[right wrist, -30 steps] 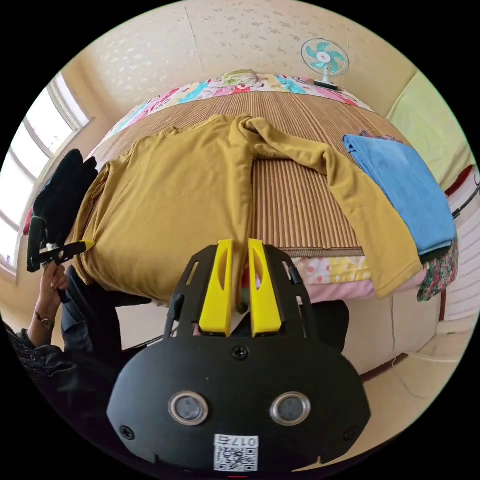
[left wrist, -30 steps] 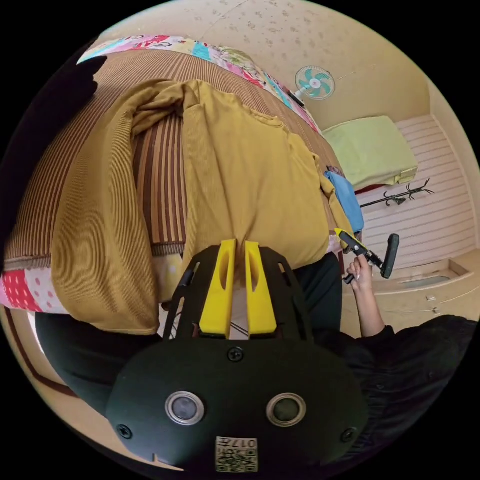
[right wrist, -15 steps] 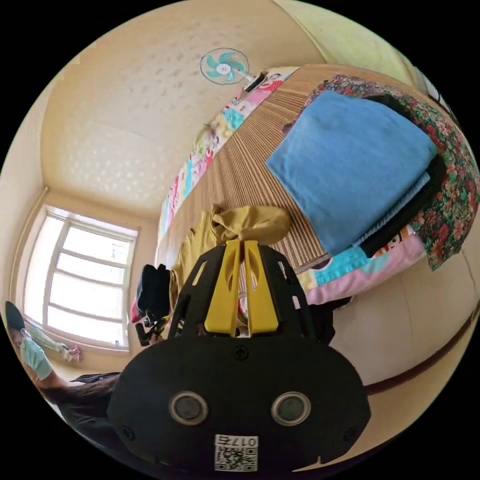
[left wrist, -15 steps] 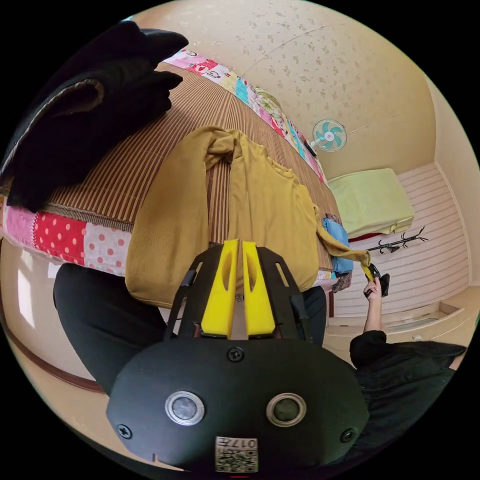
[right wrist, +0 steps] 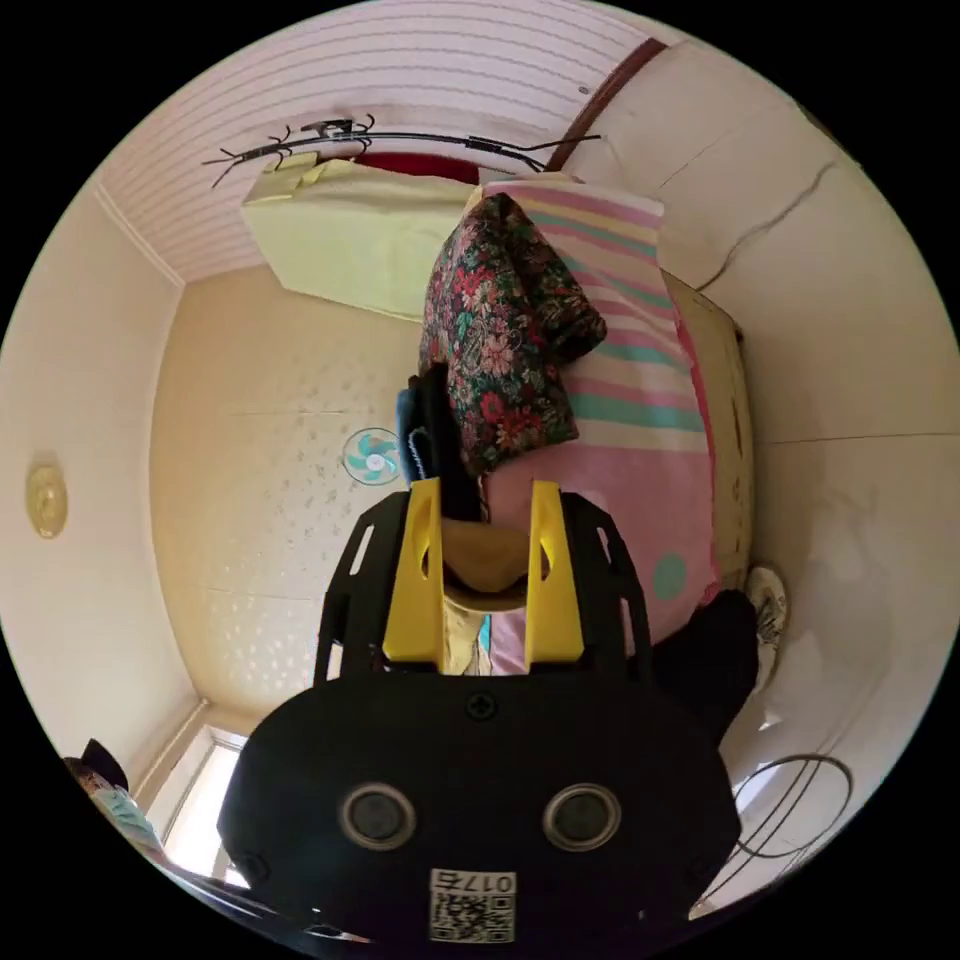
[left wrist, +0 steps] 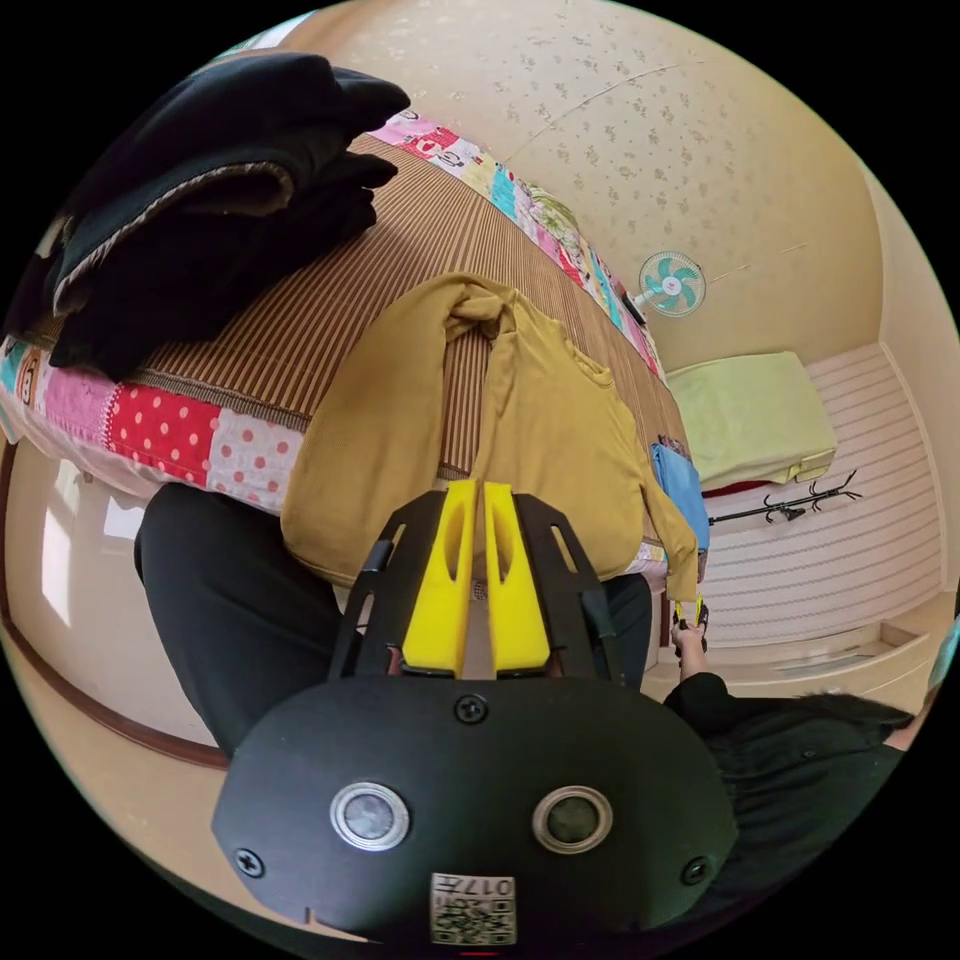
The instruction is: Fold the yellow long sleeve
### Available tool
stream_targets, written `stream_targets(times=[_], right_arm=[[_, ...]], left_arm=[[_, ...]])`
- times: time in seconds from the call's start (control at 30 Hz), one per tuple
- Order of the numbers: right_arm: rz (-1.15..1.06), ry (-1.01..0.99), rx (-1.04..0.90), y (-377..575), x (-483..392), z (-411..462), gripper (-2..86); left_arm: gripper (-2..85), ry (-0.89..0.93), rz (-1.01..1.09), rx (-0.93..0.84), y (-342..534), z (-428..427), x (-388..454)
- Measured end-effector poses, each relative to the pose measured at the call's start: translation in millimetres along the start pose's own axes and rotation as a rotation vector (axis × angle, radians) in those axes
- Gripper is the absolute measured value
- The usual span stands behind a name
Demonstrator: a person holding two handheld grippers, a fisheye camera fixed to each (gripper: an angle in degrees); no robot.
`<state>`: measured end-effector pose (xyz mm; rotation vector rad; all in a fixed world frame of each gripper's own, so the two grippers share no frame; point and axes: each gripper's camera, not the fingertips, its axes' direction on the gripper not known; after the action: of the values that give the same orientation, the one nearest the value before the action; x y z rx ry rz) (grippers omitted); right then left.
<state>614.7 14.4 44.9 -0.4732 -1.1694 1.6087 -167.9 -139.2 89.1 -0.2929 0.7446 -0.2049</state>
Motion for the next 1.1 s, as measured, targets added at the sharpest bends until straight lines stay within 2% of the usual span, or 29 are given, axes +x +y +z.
stream_targets(times=[0.07,0.23,0.33,0.43,0.47,0.53,0.63,0.7,0.83,0.93,1.0,1.1], right_arm=[[0.040,-0.054,0.010,-0.5,16.6,-6.8,16.6],[0.019,0.126,-0.009,-0.6,30.2,-10.4,19.3],[0.096,0.047,-0.025,-2.1,49.5,-19.9,17.7],[0.121,-0.043,-0.168,-15.0,49.2,-8.1,9.2],[0.052,-0.104,-0.167,-17.5,28.7,-10.8,4.4],[-0.055,-0.167,-0.149,-16.6,-17.0,-17.0,3.1],[-0.225,-0.376,-0.253,3.6,-114.6,3.9,2.1],[-0.327,-0.492,-0.386,51.9,-190.7,43.4,2.0],[-0.349,-0.600,-0.533,176.8,-250.7,115.1,2.5],[-0.219,-0.585,-0.787,308.1,-237.9,200.5,4.3],[-0.190,-0.542,-1.113,410.4,-206.9,261.9,9.3],[-0.170,-0.393,-1.400,495.9,-155.9,271.1,14.9]], left_arm=[[-0.8,-0.008,0.006,-0.012,-4.4,-2.7,5.5],[-1.0,0.029,0.007,0.013,-12.2,-15.1,16.2],[-0.9,0.047,0.003,0.032,-10.0,-25.5,19.0],[-0.9,0.041,-0.022,0.016,-6.3,-31.6,10.7],[-0.9,0.041,-0.043,0.009,-4.9,-34.9,4.7],[-0.8,0.050,-0.070,0.021,-2.1,-43.1,-3.9],[-0.4,0.062,-0.102,0.052,1.6,-55.9,-14.7],[0.4,0.069,-0.104,0.060,2.0,-58.0,-17.7],[5.7,0.100,-0.107,0.063,-0.6,-54.0,-13.3],[7.8,0.057,-0.087,0.058,-3.1,-52.9,-3.5],[9.6,0.005,-0.078,0.056,-3.5,-56.7,-0.2],[11.0,-0.061,-0.077,0.062,-1.4,-67.3,-2.0]])
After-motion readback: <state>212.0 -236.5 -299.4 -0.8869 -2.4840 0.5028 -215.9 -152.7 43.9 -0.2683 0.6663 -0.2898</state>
